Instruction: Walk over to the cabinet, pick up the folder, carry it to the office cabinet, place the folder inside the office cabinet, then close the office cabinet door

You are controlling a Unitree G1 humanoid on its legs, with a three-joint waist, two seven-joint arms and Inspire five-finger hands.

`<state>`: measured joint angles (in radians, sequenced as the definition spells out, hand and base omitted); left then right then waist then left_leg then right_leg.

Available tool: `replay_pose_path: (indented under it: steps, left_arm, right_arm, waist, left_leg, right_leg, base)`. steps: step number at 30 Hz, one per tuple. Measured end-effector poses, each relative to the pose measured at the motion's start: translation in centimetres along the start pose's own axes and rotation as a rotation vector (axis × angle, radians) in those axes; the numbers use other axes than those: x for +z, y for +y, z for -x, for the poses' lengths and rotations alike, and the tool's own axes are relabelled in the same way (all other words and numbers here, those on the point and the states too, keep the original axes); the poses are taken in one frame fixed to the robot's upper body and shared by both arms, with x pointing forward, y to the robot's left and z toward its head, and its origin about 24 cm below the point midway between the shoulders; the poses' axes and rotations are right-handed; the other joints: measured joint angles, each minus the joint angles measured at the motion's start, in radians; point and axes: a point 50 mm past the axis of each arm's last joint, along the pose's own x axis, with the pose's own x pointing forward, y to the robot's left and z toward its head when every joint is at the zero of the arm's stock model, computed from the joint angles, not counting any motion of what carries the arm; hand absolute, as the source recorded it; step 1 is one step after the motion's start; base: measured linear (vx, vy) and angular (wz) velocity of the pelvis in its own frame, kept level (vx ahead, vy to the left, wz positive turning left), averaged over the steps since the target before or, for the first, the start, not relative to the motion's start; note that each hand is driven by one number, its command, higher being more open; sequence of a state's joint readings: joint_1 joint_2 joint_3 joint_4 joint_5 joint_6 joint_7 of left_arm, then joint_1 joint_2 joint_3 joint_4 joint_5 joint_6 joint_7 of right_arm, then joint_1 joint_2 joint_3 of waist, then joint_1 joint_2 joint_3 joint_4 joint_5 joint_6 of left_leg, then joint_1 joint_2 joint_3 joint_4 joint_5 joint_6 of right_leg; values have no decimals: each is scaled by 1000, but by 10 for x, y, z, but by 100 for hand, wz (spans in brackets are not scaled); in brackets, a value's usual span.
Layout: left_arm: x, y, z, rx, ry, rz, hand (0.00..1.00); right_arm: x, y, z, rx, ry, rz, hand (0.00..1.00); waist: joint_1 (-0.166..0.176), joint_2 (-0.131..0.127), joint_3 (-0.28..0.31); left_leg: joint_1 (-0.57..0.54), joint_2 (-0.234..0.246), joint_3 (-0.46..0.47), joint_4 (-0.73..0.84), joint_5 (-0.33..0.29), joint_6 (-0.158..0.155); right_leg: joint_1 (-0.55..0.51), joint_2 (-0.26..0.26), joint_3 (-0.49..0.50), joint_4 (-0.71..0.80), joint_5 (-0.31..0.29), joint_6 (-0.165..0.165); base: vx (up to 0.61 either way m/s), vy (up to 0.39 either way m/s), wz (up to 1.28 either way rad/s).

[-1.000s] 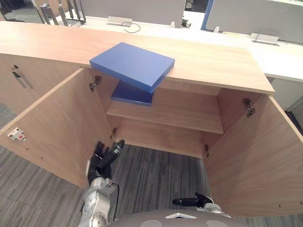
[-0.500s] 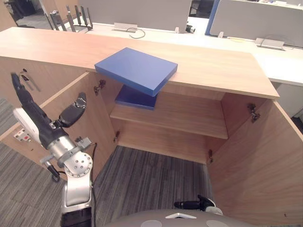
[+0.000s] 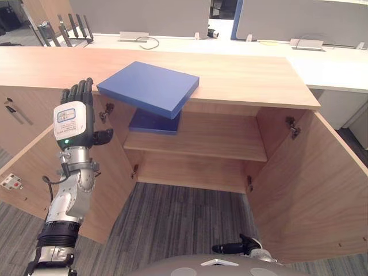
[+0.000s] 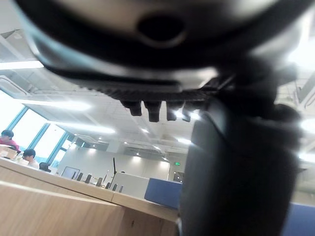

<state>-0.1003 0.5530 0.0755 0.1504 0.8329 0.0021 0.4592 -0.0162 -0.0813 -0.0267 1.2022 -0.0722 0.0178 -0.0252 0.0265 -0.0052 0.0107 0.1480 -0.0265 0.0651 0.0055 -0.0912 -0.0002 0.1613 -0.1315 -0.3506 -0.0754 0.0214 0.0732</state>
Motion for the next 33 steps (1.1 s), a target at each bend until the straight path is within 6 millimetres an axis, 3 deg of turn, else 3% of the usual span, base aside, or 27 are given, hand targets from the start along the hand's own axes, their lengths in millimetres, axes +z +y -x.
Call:
replay_pose_path:
  steps: [8,20,27,33]
  left_arm:
    - [10,-1,-23,-43,-72,-34,100]
    - [15,10,-42,10,-82,-41,100]
    - [37,13,-55,19,-181,-37,100]
    - [64,-4,-47,-146,-374,-48,100]
  right_arm:
    - [0,3,0,28,-4,27,100]
    - [0,4,0,39,-4,37,100]
    - [0,5,0,49,-2,38,100]
    - [1,5,0,53,-4,38,100]
  waist:
    - [-3,-6,-3]
    - [-3,-13,-7]
    - [-6,-17,-8]
    - [-20,-19,-8]
  left_leg:
    - [23,-2,3,-6,-1,1]
    - [27,-1,20,-7,0,1]
    - [26,-3,20,-9,0,2]
    - [30,-6,19,-9,0,2]
  right_leg:
    - [17,-3,2,-1,5,-7]
    - [6,-1,22,-1,8,-7]
    - [8,-2,22,-1,8,-7]
    - [13,-6,21,-1,9,-6]
  base:
    - [-30,-5,-1]
    - [-55,-17,-5]
    - [0,0,0]
    - [-45,-15,0]
